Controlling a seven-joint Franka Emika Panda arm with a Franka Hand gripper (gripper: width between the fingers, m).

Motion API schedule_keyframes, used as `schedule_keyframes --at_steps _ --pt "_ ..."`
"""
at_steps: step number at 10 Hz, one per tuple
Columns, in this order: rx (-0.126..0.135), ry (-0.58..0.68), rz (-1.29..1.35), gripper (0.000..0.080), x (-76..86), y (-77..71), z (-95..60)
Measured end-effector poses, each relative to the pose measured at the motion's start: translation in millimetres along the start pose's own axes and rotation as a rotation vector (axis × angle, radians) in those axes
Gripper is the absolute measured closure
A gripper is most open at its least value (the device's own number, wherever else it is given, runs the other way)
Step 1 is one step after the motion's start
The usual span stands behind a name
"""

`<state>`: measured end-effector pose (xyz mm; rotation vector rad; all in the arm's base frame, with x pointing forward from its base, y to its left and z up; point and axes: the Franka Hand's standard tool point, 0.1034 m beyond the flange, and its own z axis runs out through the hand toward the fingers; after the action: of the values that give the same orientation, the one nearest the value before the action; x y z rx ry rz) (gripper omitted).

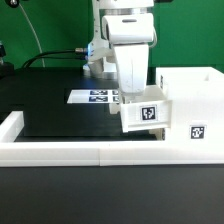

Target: Assemble drawer

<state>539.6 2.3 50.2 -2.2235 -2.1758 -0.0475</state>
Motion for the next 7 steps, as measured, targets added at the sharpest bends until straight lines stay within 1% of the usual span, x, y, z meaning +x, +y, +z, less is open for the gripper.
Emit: schedule_keyframes --at_steps 5,7 --pt "0.002 0.000 0.008 0.0755 1.6 0.0 0.2" --pt "0.013 -0.003 0.011 0.0755 2.1 0.4 -0.8"
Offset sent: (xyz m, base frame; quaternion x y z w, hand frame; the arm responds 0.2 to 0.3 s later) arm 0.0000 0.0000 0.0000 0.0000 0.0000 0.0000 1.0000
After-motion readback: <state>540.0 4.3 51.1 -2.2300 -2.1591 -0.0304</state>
